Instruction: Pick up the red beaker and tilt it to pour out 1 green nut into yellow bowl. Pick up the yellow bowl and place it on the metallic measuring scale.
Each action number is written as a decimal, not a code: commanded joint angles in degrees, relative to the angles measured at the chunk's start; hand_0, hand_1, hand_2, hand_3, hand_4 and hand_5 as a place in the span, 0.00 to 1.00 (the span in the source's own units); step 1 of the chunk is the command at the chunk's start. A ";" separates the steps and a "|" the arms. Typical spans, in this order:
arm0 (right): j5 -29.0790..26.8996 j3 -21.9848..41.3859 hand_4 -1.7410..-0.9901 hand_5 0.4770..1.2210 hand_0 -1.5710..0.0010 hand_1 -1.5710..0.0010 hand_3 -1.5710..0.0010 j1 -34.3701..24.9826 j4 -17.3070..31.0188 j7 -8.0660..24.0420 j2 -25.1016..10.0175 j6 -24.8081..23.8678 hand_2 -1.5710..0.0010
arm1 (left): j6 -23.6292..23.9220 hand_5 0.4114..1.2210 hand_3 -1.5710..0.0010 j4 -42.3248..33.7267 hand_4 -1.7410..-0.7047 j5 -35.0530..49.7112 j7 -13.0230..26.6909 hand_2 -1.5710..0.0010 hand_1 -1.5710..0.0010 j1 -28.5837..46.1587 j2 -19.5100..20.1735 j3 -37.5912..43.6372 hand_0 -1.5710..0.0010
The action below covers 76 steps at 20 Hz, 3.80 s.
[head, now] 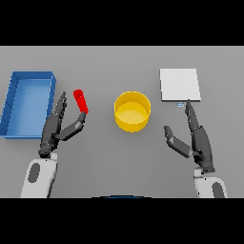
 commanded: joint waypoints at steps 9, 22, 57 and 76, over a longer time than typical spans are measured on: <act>-0.59 -0.75 0.66 0.26 1.00 1.00 1.00 -1.00 1.39 -0.29 -0.44 0.32 1.00 | 1.94 0.27 1.00 17.23 0.54 0.49 -5.19 1.00 1.00 -12.75 -0.40 4.41 1.00; -0.29 -0.12 0.64 0.29 1.00 1.00 1.00 0.37 -0.07 -0.76 0.03 0.22 1.00 | 6.93 0.38 1.00 32.98 0.43 -2.61 -12.75 0.97 0.98 -24.21 -1.32 6.46 1.00; 4.08 1.11 0.92 0.29 1.00 1.00 1.00 -0.37 0.63 -1.54 -0.56 -1.33 1.00 | -4.90 0.96 0.00 26.90 0.00 -33.52 2.53 0.00 0.00 -42.11 12.60 -23.00 0.00; 1.93 0.90 0.91 0.29 1.00 1.00 1.00 -0.95 0.89 -1.12 -0.51 0.51 1.00 | -19.46 1.00 0.00 42.78 0.01 -57.75 -0.56 0.00 0.00 -62.77 10.37 -48.12 0.00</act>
